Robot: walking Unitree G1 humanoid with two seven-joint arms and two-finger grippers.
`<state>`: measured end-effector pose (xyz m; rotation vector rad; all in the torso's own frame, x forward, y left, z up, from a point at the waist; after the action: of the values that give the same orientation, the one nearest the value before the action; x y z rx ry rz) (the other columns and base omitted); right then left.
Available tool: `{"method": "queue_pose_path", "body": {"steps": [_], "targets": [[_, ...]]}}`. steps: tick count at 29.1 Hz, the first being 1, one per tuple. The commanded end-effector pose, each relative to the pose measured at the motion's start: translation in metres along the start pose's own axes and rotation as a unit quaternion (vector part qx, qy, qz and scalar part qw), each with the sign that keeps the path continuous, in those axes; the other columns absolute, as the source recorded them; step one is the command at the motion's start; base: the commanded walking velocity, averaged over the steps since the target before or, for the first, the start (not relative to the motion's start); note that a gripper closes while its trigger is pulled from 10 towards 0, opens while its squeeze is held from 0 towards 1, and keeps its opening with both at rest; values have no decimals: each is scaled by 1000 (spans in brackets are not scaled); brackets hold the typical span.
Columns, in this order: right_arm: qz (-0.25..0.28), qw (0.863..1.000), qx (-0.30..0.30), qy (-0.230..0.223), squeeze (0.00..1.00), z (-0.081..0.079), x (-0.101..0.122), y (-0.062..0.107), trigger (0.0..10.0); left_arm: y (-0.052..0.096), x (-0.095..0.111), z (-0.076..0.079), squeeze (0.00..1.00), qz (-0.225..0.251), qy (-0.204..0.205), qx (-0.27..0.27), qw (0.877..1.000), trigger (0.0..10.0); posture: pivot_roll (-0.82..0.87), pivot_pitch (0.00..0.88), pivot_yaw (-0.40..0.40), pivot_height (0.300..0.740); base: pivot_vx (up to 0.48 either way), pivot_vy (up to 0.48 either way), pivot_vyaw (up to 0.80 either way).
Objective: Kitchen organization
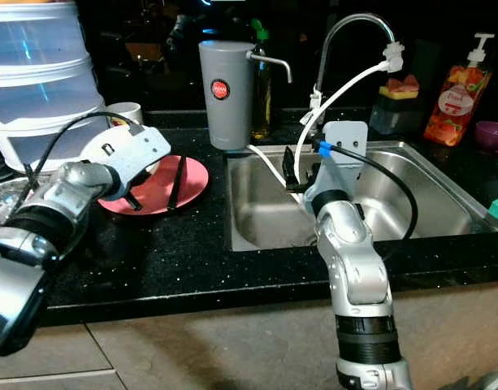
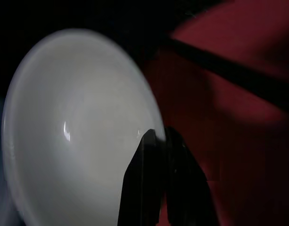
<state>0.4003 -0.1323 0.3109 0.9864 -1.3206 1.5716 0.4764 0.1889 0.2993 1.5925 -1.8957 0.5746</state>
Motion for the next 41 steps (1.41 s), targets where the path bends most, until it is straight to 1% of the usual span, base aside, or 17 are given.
{"method": "queue_pose_path", "body": {"steps": [1,4,5,8,9,11,12,15,18,20,25,31,32,33,35,36,41], "targets": [[5,1000,7,-25,0,-4,2,1,10000,5,31,-7,0,73,-81,23,994,10000,130,56,10,740,0,0,0],[6,995,72,-71,0,-26,5,4,10000,15,63,6,0,156,-145,22,977,10000,132,59,3,740,0,0,0],[6,995,72,-71,0,-26,5,4,10000,15,63,6,0,156,-145,22,977,10000,132,59,3,740,0,0,0],[24,989,117,-88,0,-42,18,6,10000,26,83,31,0,215,-213,5,953,10000,138,59,-5,740,0,0,0],[24,989,117,-88,0,-42,18,6,10000,26,83,31,0,215,-213,5,953,10000,138,59,-5,740,0,0,0],[35,987,128,-93,0,-48,24,5,10000,32,87,50,0,239,-230,-18,943,10000,142,59,-6,740,0,0,0],[35,987,128,-93,0,-48,24,5,10000,32,87,50,0,239,-230,-18,943,10000,142,59,-6,740,0,0,0],[49,983,137,-109,0,-53,33,4,10000,38,90,68,0,264,-245,-32,932,10000,147,59,-12,740,0,0,0],[52,982,140,-115,0,-53,35,4,10000,40,91,71,0,269,-247,-32,930,10000,147,61,-14,740,0,0,0],[51,980,146,-125,0,-55,37,3,10000,45,97,75,0,286,-252,-26,924,10000,147,61,-18,740,0,0,0],[20,978,139,-154,0,-54,26,-4,10000,60,114,91,0,336,-267,-22,903,10000,154,63,-26,740,0,0,0],[15,976,135,-170,0,-52,24,-9,10000,70,122,104,0,363,-276,-35,889,10000,153,62,-30,740,0,0,0],[15,975,135,-173,0,-52,24,-11,10000,74,124,109,0,373,-281,-41,883,10000,155,62,-31,740,0,0,0],[14,976,132,-172,0,-50,24,-13,7843,76,124,112,0,377,-282,-43,881,10000,157,60,-30,740,0,0,0],[13,977,129,-170,0,-49,23,-14,7843,77,125,113,0,379,-283,-44,880,10000,157,60,-30,740,0,0,0],[12,977,126,-171,0,-48,23,-15,0,78,124,113,0,380,-285,-43,879,10000,157,60,-30,740,0,0,0],[15,975,122,-187,0,-46,23,-16,0,75,119,114,0,371,-294,-34,880,10000,157,62,-31,740,0,0,0]]}}
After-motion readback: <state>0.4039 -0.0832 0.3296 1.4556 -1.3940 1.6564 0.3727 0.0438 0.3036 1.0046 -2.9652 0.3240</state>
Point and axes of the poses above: a point about 5 cm out from each wrist's last joint towards the gripper, its own y axis pointing back from the gripper into the wrist, its own x axis along the axis of the wrist's last joint, z = x × y, the point moved 6 cm from there along -y, pointing out of the wrist towards the gripper, and after that the axes turned 12 degrees about y, right-handed, at the moved point
